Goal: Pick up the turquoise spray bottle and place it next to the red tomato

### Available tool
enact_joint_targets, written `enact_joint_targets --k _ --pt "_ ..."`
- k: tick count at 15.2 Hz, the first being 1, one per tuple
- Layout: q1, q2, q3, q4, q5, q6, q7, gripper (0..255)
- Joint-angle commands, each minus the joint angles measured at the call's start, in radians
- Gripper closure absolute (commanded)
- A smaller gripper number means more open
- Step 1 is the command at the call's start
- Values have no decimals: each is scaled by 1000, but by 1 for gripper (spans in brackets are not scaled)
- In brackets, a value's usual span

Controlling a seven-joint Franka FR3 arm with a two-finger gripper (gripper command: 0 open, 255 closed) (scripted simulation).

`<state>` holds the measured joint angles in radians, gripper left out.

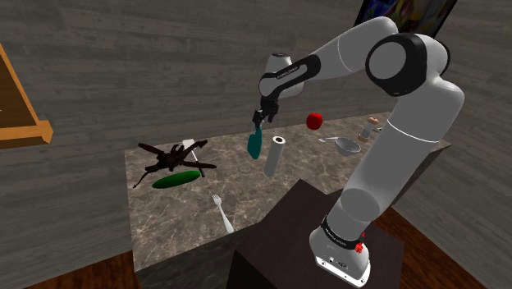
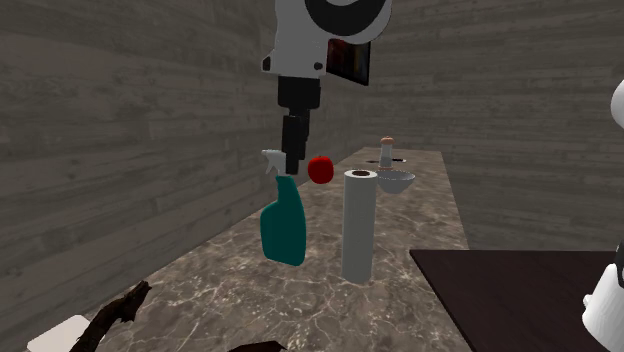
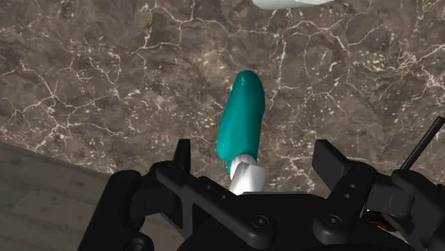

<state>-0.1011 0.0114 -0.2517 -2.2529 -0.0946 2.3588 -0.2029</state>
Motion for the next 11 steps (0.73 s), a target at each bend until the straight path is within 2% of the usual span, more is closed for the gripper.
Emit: enact_joint_targets --k 1,8,9,11 --pt "-1 16 -1 -5 4 22 -3 0" --pt "-1 16 -1 -5 4 22 -3 0" --pt "-1 16 -1 -5 4 22 -3 255" --pt "-1 16 -1 -5 4 22 -3 255"
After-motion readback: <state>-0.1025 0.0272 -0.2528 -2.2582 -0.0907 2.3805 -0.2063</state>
